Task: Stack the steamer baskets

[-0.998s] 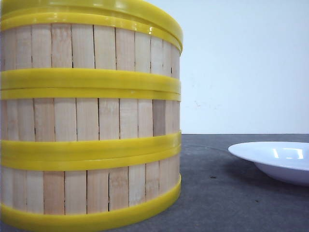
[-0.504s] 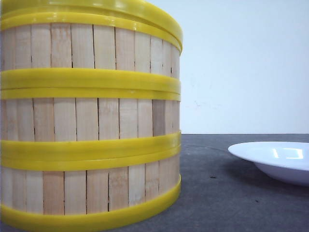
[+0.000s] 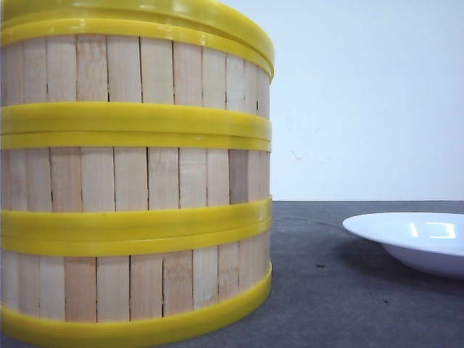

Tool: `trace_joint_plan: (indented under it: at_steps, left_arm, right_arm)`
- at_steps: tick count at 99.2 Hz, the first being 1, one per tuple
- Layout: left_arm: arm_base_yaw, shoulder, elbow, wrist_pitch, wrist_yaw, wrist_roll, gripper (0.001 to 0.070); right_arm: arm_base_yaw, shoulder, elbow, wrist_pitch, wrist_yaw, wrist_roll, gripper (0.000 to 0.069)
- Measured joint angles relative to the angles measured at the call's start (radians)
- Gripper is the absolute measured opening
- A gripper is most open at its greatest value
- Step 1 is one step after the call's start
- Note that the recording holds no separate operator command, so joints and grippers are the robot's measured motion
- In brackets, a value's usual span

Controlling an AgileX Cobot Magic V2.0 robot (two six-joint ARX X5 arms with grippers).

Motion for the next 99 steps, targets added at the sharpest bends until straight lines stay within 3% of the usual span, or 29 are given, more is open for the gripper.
trace_joint_plan:
  at_steps: [33,64,99]
  left_arm:
    - [0.0,-0.094,-0.052,0.055,-0.004,0.021,0.0017]
    - [0.0,-0.408,-0.449,0.55,-0.032,0.03,0.0017]
    - [0.0,-0.591,-0.8,0.732,-0.035,0.029,0.0017]
  right_arm:
    - [0.0,0.0,0.0,0.0,0.0,0.0,0.0007]
    - [0.0,0.0,0.0,0.0,0.0,0.0,0.0007]
    - [0.0,0.0,0.0,0.0,0.0,0.0,0.0007]
